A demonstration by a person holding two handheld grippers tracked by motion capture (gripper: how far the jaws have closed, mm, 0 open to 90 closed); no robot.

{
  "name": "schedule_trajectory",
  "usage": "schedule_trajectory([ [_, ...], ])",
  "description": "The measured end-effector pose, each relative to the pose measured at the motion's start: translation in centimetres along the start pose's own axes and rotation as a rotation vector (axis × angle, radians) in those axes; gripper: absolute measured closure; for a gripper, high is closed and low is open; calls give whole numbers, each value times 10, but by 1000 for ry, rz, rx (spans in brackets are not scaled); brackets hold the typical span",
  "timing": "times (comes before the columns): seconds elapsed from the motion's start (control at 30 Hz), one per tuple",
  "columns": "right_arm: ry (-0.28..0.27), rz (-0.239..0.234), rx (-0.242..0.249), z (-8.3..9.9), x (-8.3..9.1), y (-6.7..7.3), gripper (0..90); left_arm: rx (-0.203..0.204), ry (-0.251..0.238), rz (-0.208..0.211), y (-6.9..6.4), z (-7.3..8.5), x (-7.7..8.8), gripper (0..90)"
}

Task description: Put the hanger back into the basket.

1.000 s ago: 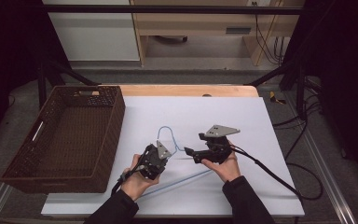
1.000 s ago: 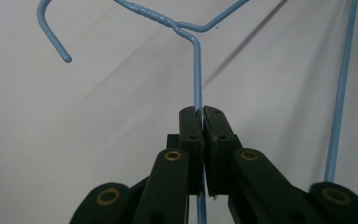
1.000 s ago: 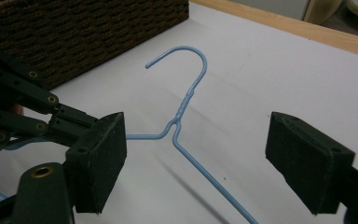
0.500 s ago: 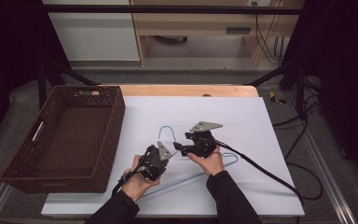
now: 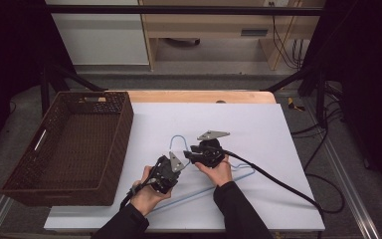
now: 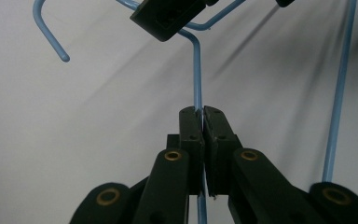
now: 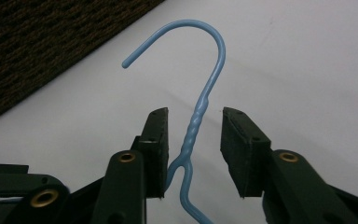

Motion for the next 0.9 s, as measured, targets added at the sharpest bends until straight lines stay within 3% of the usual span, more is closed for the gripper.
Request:
schedule_trajectory([
  [0.2,11,-22,-30,1,-3,-1,748,-5,6,3,-1,0,-1,871],
  [0.63,-2,-58,-134,-2,-1,0,849,-7,17,11,-6,3,-6,869],
  [0.9,-14,-61,-150,-2,1,3,862,-6,19,8,-4,4,-7,866],
])
Point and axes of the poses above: each handheld gripper's, and its own axes: x roughly backward along the jaws, z roughly out of its underside, y roughly to its left, the point moved 3 cm from there along -x, roughly forward along the jaws, and after that the axes turned 14 degrees about -z, right-handed, at the moved point
